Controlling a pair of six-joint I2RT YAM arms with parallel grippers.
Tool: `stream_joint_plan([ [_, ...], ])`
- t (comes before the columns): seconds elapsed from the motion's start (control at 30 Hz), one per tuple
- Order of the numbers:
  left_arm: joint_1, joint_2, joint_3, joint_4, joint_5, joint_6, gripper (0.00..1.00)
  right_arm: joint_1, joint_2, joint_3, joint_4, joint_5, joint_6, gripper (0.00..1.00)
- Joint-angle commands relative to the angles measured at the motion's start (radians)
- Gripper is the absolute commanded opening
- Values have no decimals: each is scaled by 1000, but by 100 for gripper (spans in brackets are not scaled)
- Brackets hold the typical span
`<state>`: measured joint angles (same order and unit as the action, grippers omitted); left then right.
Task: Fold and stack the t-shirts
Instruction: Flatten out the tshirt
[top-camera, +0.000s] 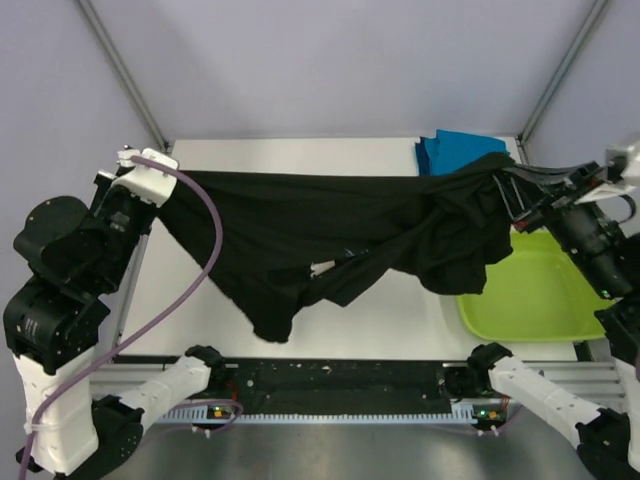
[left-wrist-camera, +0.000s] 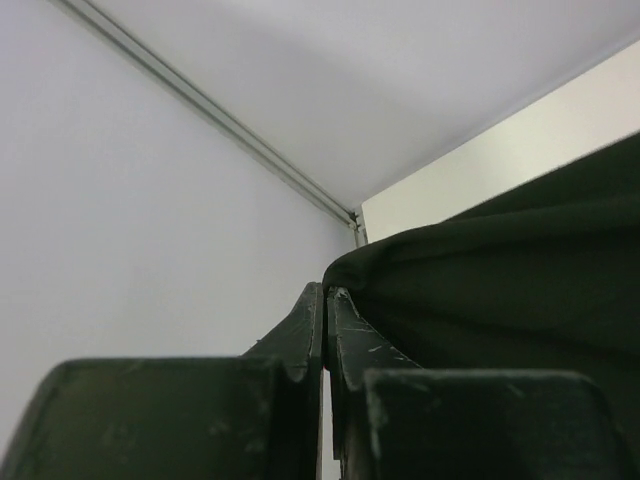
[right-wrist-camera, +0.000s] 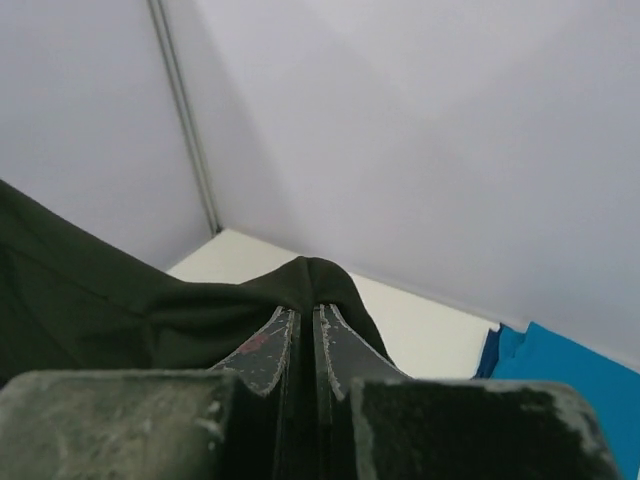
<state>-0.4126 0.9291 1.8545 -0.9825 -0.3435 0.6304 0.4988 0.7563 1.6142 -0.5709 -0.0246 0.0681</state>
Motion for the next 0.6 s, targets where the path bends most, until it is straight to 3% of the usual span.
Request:
stream_joint_plan([
  [0.0, 8, 42, -46, 42, -69, 17, 0, -8, 119, -56, -17, -87, -27, 0],
  [0.17, 41, 141, -225, 298, -81, 110, 0, -11, 309, -73, 40, -93, -92, 0],
  [0.3, 176, 363, -256, 490, -40, 97, 0, -49, 584, -16, 68, -150, -133, 0],
  [0.33, 198, 442, -233, 510, -35, 82, 0, -74, 663, 13, 66, -152, -122, 2],
  [0.37, 218, 520, -215, 537, -37, 77, 0, -98, 731, 41, 68, -141, -99, 23],
  [0.4, 227, 586, -186, 560, -41, 72, 11, -121, 811, 79, 65, -117, -82, 33],
  [0.43, 235, 659, -151, 570, -57, 62, 32, -141, 884, 111, 57, -74, -42, 47],
  [0.47, 239, 725, -115, 559, -72, 57, 60, -155, 938, 154, 30, -22, -15, 55],
  [0.5, 239, 770, -76, 530, -81, 51, 68, -166, 989, 194, -3, 4, 8, 59],
  [0.57, 239, 810, -45, 455, -43, 19, 70, -171, 1031, 213, -52, 20, 19, 62],
])
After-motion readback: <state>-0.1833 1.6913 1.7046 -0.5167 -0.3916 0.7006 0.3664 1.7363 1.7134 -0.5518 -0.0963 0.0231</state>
